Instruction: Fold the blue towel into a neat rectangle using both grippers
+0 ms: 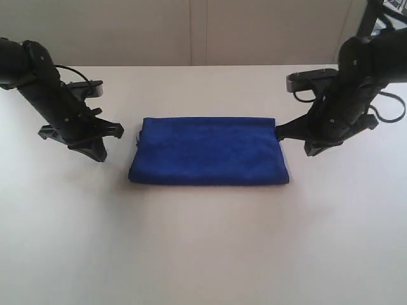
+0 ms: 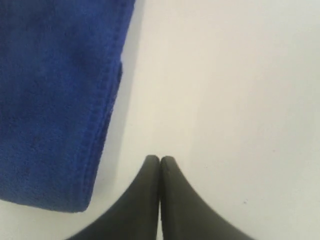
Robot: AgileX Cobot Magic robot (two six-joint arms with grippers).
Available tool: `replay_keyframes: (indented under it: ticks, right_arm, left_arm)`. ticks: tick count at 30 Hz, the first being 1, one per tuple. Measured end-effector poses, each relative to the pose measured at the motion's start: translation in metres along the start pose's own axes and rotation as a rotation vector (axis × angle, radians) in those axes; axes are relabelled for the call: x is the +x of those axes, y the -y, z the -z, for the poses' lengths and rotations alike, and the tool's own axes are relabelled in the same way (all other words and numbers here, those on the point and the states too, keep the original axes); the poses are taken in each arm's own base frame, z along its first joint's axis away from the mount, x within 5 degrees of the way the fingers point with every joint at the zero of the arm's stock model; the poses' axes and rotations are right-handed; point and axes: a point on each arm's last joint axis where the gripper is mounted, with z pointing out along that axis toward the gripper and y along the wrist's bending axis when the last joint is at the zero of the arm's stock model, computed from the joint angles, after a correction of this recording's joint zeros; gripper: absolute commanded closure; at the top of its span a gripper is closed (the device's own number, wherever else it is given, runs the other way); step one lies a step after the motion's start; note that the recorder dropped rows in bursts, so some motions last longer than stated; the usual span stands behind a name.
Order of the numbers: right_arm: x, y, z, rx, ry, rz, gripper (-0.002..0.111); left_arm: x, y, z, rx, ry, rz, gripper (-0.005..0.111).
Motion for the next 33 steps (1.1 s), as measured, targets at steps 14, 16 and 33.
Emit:
replay_keyframes:
  ticks: [14, 16, 33]
  right_arm:
    - [0.036, 0.012, 0.072, 0.001, 0.107, -0.049, 0.108]
    - [0.052, 0.012, 0.084, 0.001, 0.142, -0.049, 0.108]
    - [0.204, 0.010, 0.233, -0.008, 0.844, -0.046, 0.108]
  left_arm:
    - [0.060, 0.011, 0.104, -0.022, 0.118, 0.016, 0.107]
    - [0.077, 0.016, 0.117, -0.031, 0.157, 0.009, 0.107]
    - [0.230, 0.055, 0.207, -0.087, 0.644, -0.094, 0.107]
